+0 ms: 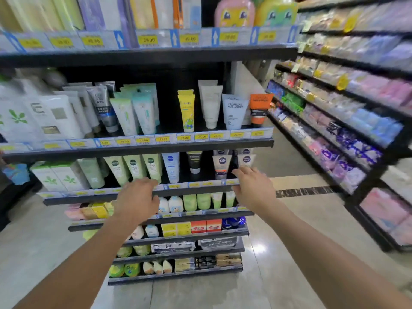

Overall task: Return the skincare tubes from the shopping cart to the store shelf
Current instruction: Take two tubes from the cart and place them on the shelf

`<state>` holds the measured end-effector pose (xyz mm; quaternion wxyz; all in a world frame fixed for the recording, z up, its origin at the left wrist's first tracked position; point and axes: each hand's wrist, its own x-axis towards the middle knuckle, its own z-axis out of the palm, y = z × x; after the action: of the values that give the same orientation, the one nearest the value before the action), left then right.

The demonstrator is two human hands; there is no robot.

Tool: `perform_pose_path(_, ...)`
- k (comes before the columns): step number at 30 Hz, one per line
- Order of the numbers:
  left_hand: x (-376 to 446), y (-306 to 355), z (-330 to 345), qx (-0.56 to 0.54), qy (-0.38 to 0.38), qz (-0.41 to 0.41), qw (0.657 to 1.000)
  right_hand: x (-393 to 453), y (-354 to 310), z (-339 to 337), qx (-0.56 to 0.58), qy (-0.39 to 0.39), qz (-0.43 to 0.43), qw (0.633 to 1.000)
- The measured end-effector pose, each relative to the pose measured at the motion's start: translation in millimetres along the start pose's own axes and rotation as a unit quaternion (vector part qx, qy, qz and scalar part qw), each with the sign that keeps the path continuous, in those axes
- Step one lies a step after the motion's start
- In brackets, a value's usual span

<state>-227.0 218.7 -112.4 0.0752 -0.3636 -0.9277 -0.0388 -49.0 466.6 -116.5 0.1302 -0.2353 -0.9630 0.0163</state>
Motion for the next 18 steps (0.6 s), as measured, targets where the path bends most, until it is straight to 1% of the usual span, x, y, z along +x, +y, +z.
perform_pose_path(3,2,40,-13,0.003,0.001,0.053,0.999,-40,28,-24,-0.025,0.007,0.042,0.999)
perform_pose_path(7,5,114,-33,-0.015,-0.001,0.117,0.993,-93,80,-54,-0.047,0.012,0.103,0.993)
perform_pose_path(9,4,157,-41,-0.025,0.004,0.144,0.989,-122,109,-69,-0.059,0.02,0.133,0.989)
perform_pose_path(13,-4,249,-47,-0.033,0.039,0.213,0.976,-182,174,-92,-0.096,0.033,0.193,0.976)
perform_pose_path(16,-14,327,-46,-0.043,0.039,0.241,0.969,-228,228,-105,-0.099,0.074,0.251,0.96)
perform_pose_path(18,-21,381,-44,-0.055,0.035,0.246,0.967,-259,268,-114,-0.094,0.085,0.291,0.948)
